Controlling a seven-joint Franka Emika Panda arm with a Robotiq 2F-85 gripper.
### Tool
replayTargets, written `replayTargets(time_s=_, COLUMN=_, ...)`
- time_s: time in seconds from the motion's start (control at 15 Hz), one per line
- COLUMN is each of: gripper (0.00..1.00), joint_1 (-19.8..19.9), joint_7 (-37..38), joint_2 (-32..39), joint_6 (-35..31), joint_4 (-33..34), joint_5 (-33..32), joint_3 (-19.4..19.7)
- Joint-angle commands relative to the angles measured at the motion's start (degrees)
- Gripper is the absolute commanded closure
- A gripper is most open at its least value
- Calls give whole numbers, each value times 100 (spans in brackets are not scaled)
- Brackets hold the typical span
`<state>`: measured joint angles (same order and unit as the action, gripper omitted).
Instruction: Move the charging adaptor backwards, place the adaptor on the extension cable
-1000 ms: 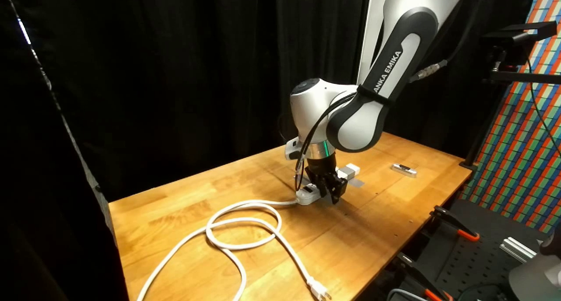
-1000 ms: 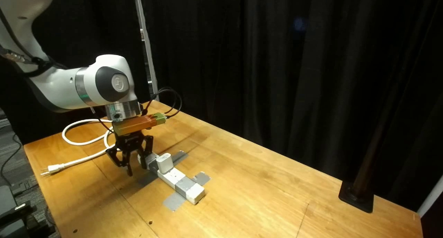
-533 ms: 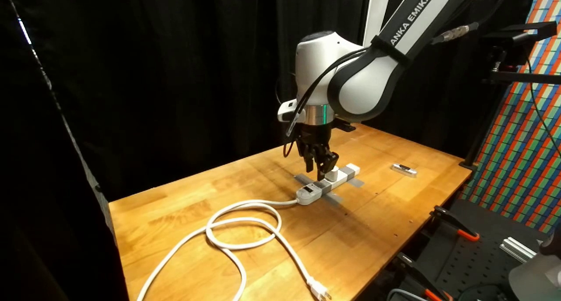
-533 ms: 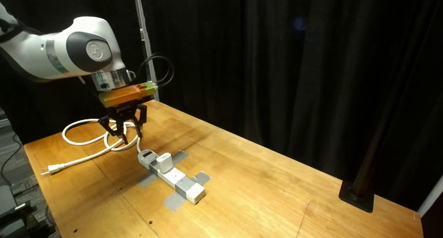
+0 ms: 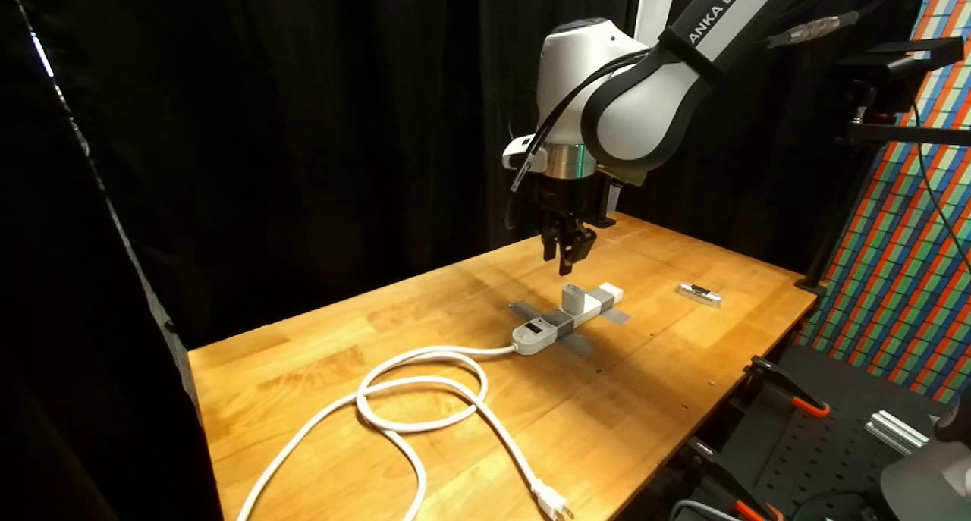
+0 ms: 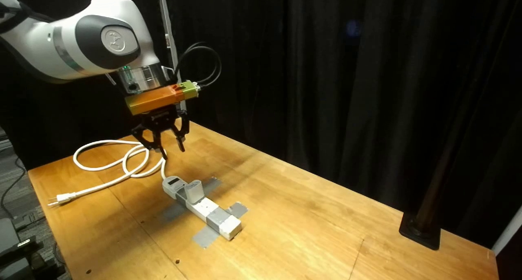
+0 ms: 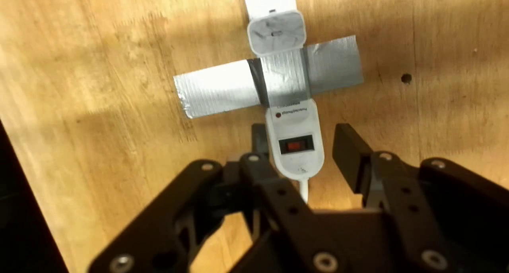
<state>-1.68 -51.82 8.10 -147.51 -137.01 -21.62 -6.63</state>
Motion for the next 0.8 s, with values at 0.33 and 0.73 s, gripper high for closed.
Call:
replayTargets(time_s=0.33, gripper=31, joint_1=92, joint_7=-101, joint_2=491, joint_6=180, joint_4=399, joint_5=59, joint_3=307)
replayTargets(time_s=0.73, gripper=69, joint_1=235, joint_7=-450, joint_2=896, joint_6=628, joint_4=873, joint_5=244, joint_3=267)
